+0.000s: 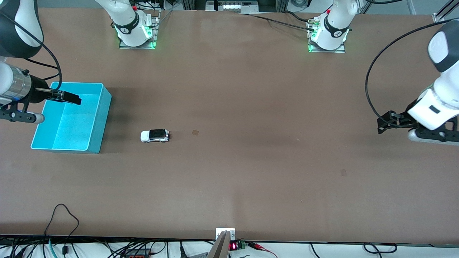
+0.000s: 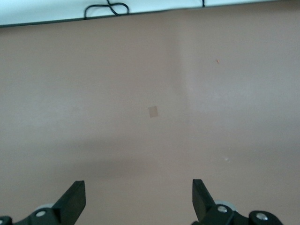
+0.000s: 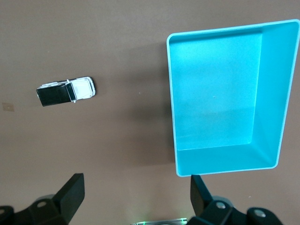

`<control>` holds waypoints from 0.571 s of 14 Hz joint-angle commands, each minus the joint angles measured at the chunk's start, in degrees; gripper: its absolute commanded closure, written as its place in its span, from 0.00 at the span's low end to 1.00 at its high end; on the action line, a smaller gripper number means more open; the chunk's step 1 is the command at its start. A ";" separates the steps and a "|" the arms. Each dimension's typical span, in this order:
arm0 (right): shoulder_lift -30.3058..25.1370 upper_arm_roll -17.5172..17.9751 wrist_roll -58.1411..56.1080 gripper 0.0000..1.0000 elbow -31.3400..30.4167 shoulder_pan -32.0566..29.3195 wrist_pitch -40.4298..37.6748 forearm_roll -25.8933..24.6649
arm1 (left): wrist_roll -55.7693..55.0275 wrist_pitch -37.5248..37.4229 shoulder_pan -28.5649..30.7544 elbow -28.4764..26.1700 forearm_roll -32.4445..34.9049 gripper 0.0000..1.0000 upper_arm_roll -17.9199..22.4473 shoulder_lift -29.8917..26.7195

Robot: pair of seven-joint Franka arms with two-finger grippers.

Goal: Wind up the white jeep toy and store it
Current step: 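Withdraw the left gripper while the right gripper reaches toward the jeep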

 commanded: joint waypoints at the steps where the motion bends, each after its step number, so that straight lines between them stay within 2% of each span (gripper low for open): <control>1: 0.83 0.28 -0.08 0.00 -0.05 1.35 -0.39 0.06 | -2.48 -7.08 -2.64 7.23 -1.17 0.00 4.05 0.61; 5: 2.06 0.28 4.21 0.00 -1.80 1.71 1.45 -0.12 | -2.40 -11.58 -4.66 9.18 -6.18 0.00 9.42 0.43; 8: 2.33 -0.51 16.49 0.00 -5.04 5.38 4.96 -0.65 | -2.40 -11.94 -6.77 8.57 -5.92 0.00 11.35 -0.70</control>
